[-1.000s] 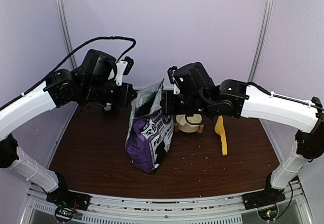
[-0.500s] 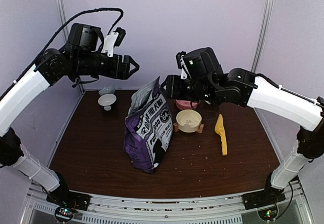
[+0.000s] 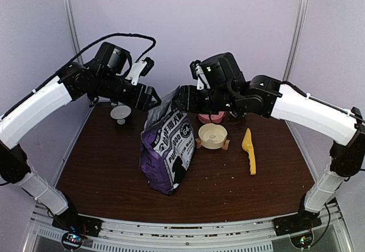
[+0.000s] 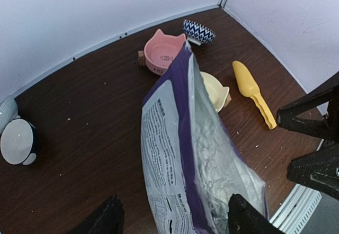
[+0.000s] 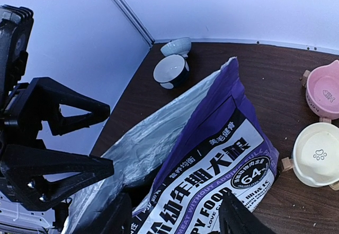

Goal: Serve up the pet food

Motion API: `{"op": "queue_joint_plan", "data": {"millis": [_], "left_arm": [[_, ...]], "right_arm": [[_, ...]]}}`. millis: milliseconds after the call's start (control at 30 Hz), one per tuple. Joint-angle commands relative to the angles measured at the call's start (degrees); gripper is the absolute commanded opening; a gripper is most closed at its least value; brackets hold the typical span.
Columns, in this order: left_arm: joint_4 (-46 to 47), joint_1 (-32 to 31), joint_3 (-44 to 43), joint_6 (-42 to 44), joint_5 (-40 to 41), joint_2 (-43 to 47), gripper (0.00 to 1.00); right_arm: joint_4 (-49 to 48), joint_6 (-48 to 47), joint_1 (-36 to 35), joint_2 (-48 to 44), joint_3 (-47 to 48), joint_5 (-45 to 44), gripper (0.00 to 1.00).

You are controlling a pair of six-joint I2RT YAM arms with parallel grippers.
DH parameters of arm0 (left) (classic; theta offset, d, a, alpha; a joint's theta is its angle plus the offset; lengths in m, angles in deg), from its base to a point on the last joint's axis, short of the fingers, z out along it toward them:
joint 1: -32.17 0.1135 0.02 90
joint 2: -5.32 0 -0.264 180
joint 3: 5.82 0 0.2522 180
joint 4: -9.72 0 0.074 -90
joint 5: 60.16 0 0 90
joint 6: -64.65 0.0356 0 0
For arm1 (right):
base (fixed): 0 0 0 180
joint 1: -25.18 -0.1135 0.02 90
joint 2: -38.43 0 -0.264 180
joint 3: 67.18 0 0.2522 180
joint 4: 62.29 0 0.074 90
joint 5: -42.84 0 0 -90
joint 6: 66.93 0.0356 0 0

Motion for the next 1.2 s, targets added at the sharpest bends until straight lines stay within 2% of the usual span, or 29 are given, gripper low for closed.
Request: {"op": "queue_joint_plan", "data": {"millis": [0,33,133,500,600,867,1067,1167], "left_arm": [[-0.31,0.04,2.10,-0.61,-1.08,1.16,0.67],[-0.31,-0.04,2.29,-0.61,-1.36,1.04,0.64],[-0.31,0.00,2.82,-0.52,-1.86,0.92,0.49],[0.77,0.04,4.97,-0.06,-1.55,2.26,0.08],[2.93,0.04,6.43,-0.25,-1.68,3.28,0.02],[8.00,0.04,10.86,-0.44,-3.01,6.63,0.00],[10.30,0.04,12.90,-0.03,-3.04,8.55,0.00],[9.79,0.00,12.40,-0.13,1.69,9.68,0.00]], "right_arm": [[2.39,-0.32,-0.75,2.92,3.60,2.15,0.58],[2.59,-0.30,-0.80,3.46,4.15,2.23,0.58],[3.55,-0.08,-0.90,4.91,5.68,2.30,0.56],[5.95,1.07,-0.91,9.53,9.25,2.84,0.39],[5.87,1.37,-0.94,10.17,9.34,3.89,0.28],[4.27,2.73,-0.90,12.07,10.11,6.39,0.28],[2.59,3.96,-0.84,12.39,10.57,7.14,0.00],[2.13,4.25,-0.68,10.72,10.69,6.49,0.00]]}}
